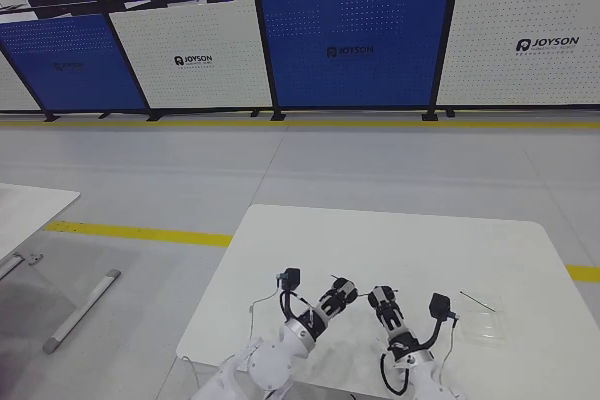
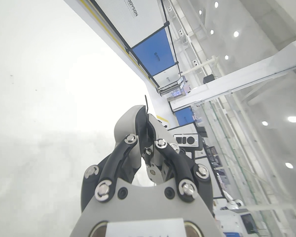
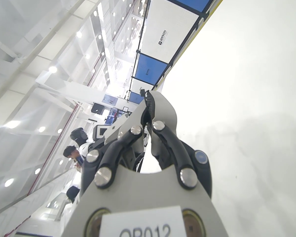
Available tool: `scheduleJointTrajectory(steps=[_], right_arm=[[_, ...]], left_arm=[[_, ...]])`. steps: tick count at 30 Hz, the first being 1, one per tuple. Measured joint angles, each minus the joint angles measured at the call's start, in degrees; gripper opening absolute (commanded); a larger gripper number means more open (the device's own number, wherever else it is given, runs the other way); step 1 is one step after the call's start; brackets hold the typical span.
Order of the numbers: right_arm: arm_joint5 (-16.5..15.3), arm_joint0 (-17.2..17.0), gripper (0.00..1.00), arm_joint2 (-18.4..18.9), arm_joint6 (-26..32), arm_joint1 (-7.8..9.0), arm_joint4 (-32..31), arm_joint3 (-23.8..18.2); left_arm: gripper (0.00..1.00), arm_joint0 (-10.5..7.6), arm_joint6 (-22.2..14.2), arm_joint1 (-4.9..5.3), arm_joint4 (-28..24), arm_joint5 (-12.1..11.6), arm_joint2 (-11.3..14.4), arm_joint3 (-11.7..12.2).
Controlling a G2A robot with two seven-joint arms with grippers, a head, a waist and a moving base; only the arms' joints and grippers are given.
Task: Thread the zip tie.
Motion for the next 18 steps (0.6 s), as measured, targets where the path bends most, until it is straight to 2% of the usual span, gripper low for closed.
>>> scheduleJointTrajectory(steps=[2,5,12,18], right_arm=[[-0.1,0.27,0.0,-0.05,0.07,-0.11,0.05,0.72],[0.32,0.54,0.0,-0.05,-0.75,-0.29,-0.05,1.15],[-1.48,-1.08,0.0,0.72,-1.94,-0.26,-0.95,-0.22],[-1.58,-1.94,0.0,1.34,-2.12,-0.23,-1.76,-1.04]], left_arm=[[0.0,0.18,-1.29,0.09,-1.63,-1.26,-0.62,0.02],[0.0,0.62,-1.28,0.19,-1.36,-1.78,-1.06,-0.54],[0.0,0.95,-1.64,0.22,-0.59,-1.62,-1.09,-0.76],[0.0,0.72,-0.93,0.06,0.93,-1.41,-0.38,-0.57]])
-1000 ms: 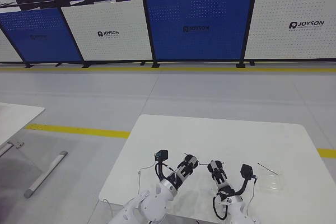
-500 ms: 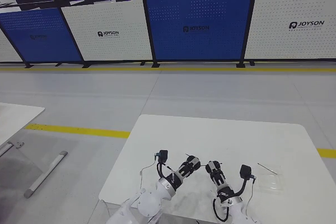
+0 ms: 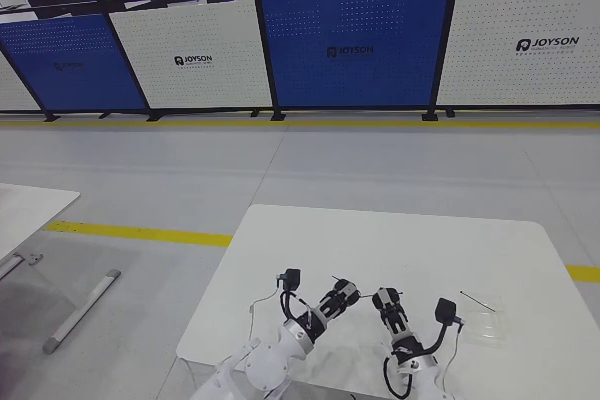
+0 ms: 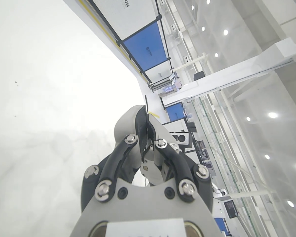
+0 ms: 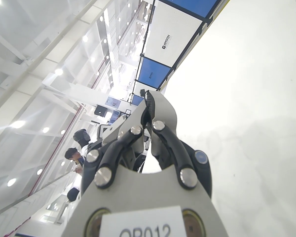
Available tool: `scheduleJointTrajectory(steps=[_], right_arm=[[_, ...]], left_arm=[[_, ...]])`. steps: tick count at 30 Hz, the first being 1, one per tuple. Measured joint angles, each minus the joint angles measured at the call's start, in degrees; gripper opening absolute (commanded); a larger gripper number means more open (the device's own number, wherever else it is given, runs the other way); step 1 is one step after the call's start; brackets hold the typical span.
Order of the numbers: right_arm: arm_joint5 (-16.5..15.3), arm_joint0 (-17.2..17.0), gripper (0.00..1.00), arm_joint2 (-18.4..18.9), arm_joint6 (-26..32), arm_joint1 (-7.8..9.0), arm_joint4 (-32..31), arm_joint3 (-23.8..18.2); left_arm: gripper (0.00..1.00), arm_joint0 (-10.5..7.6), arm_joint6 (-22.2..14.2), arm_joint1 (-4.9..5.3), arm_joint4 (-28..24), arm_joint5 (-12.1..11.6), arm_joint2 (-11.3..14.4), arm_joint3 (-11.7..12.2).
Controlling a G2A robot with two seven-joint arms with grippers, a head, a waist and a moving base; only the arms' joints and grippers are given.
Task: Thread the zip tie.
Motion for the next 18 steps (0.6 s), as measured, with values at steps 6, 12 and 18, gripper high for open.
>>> scheduleJointTrajectory(steps=[6,12,18], right_arm=[[-0.11,-0.49,0.0,0.36,-0.95,-0.13,-0.4,-0.43],[0.64,-0.73,0.0,0.27,-1.53,-0.34,-0.56,-0.87],[1.09,-0.69,0.0,-0.04,-2.15,-0.61,-0.89,-0.87]], left_arm=[[0.2,-0.03,1.21,-0.14,0.66,0.25,0.15,0.23],[0.36,0.09,1.76,-0.22,0.8,0.45,0.08,0.27],[0.36,0.38,2.07,-0.25,1.59,0.58,0.1,0.34]])
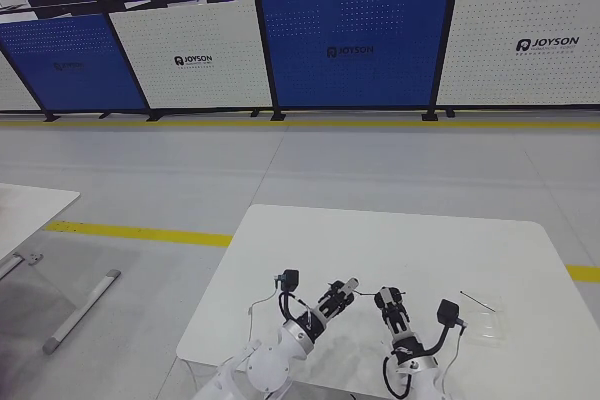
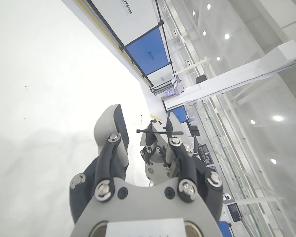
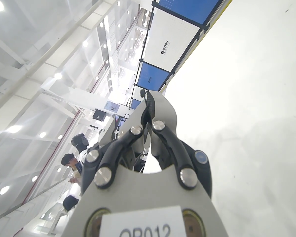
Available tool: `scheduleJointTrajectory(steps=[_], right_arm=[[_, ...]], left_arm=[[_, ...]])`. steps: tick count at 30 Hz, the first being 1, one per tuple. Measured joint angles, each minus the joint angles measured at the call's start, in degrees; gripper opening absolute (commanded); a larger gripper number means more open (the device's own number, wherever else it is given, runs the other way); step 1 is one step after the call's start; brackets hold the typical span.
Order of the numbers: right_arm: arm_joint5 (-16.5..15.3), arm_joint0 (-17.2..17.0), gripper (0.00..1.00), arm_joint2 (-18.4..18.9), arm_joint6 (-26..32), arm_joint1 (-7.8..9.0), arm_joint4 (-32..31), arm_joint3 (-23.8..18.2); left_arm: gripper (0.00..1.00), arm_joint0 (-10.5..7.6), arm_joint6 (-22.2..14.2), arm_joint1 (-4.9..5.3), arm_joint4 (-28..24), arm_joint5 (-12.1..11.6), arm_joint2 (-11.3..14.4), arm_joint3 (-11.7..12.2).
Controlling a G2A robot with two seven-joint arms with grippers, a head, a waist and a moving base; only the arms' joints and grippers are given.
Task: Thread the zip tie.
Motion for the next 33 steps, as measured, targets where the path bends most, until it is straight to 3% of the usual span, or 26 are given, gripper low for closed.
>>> scheduleJointTrajectory(steps=[5,10,23,33], right_arm=[[0.02,-0.16,0.0,-0.05,-0.35,-0.16,-0.35,-0.1],[-0.04,-0.23,0.0,0.13,-0.46,-0.29,-0.23,-0.02],[-0.26,-0.34,0.0,0.61,0.15,-0.54,-0.21,0.21],[-0.08,-0.12,0.0,0.92,0.82,-0.73,-0.21,0.44]], left_arm=[[0.34,-0.14,-0.01,-0.13,2.3,1.09,1.1,0.08],[0.19,-0.55,1.22,-0.39,3.35,1.77,1.91,0.4],[0.0,-0.78,1.69,-0.63,3.24,2.09,1.85,0.67],[0.0,-0.95,1.65,-0.79,3.27,2.32,1.86,0.78]])
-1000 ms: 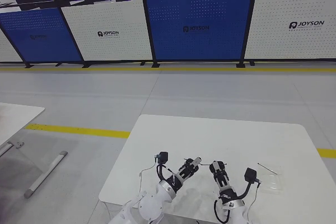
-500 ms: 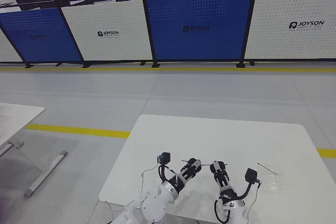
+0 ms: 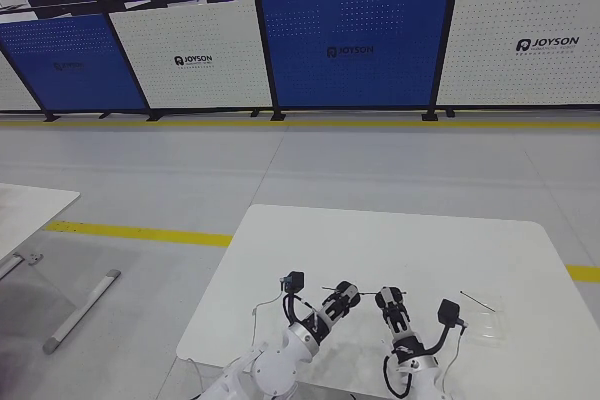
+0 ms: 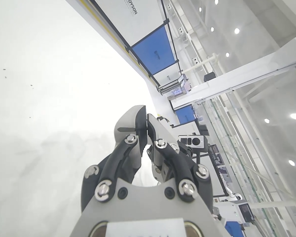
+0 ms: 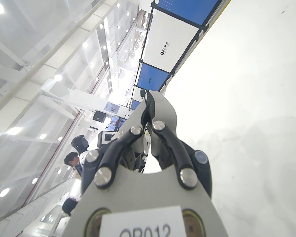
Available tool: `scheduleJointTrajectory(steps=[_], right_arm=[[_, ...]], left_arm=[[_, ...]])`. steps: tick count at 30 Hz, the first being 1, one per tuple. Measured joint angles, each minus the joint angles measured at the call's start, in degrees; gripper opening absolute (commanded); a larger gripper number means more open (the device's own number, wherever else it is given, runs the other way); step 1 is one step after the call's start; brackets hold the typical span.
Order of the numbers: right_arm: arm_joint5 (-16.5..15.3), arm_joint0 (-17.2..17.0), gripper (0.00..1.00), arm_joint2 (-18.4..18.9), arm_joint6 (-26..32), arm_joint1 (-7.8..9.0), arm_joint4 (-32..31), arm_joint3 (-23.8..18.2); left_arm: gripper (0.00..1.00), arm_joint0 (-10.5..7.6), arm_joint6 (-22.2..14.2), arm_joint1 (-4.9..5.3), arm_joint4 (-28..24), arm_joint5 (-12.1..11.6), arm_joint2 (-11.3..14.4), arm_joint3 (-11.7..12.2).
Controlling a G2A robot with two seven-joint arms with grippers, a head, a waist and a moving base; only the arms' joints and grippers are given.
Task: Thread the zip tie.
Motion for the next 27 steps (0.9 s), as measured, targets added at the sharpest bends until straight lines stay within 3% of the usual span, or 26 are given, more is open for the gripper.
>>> scheduleJointTrajectory(steps=[15,16,18,19,20,23,27], right_arm=[[0.94,1.26,0.0,-0.47,2.13,-0.42,0.07,0.99],[0.91,1.28,0.0,-0.47,2.14,-0.45,0.06,1.0],[0.72,1.28,0.0,-0.45,2.1,-0.49,0.04,1.04],[0.66,1.28,0.0,-0.43,2.06,-0.5,0.03,1.06],[0.64,1.26,0.0,-0.4,2.01,-0.52,0.0,1.07],[0.85,1.26,0.0,-0.34,1.82,-0.59,-0.1,1.13],[1.19,1.57,0.0,-0.23,1.65,-0.71,-0.01,1.44]], left_arm=[[0.0,0.16,-1.03,-0.04,0.22,-0.23,-0.35,-0.18],[0.32,0.21,-1.06,-0.04,0.21,-0.25,-0.41,-0.23],[0.78,0.33,-1.0,-0.03,0.24,-0.27,-0.52,-0.37],[0.91,0.39,-0.96,-0.03,0.29,-0.28,-0.57,-0.44],[0.98,0.46,-0.93,-0.02,0.34,-0.29,-0.61,-0.51],[1.0,0.73,-0.9,0.02,0.6,-0.36,-0.81,-0.79],[0.86,1.32,-0.77,0.12,1.24,-0.48,-1.15,-1.4]])
